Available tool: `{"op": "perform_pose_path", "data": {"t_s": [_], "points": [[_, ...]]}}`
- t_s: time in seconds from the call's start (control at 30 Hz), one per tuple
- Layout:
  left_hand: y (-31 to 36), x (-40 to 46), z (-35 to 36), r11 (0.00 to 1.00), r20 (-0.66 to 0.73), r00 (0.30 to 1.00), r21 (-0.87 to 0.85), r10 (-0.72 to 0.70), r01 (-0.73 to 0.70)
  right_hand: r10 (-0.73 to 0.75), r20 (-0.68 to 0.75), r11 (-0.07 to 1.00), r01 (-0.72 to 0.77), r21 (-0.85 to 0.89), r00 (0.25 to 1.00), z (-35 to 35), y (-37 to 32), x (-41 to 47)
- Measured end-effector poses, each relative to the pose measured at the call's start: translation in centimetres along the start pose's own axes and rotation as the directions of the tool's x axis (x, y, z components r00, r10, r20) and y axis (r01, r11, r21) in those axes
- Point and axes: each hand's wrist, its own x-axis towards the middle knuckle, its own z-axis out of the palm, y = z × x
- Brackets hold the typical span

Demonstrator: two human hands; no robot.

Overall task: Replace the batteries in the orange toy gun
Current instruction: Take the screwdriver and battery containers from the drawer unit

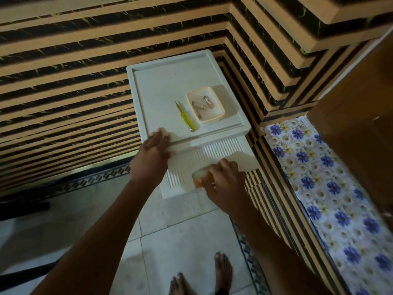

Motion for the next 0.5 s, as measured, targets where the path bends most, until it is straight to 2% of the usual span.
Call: {"op": "perform_pose_path", "data": {"t_s": [0.07, 0.13, 0.2, 0.3, 0.4, 0.5], "points": [[0.3, -0.1, -0.4, 1.0, 0.004, 1.0, -0.008, 0.001, -0.001, -0.038, 0.05, 0.994, 0.043, -0.1, 0.998, 0.0, 0.7, -2.9], [0.3, 0.0, -0.5, 1.0, 0.016, 1.0, 0.001, 0.0, 0.0, -0.045, 0.145, 0.992, 0.061, -0.111, 0.988, -0.2, 1.6, -5.4], [0.1, 0.1, -0.6, 1.0, 0.034, 0.999, 0.0, -0.001, 0.001, 0.01, 0.276, 0.995, 0.018, -0.097, 0.961, -0.4, 2.2, -7.4], [-0.1, -0.2, -0.8, 1.0, 0.045, 0.999, -0.002, 0.01, -0.01, 0.05, 0.332, 0.994, -0.013, -0.112, 0.942, 0.0, 2.4, -8.5], [-0.1, -0.3, -0.8, 0.999, 0.03, 0.999, 0.019, 0.025, -0.026, 0.071, 0.472, 0.991, -0.006, -0.137, 0.879, 1.5, 2.2, -7.1], [-0.3, -0.7, -0.5, 0.999, 0.027, 0.999, 0.034, 0.021, -0.022, 0.124, 0.568, 0.992, -0.123, -0.04, 0.814, 3.7, 1.7, -5.2]]}}
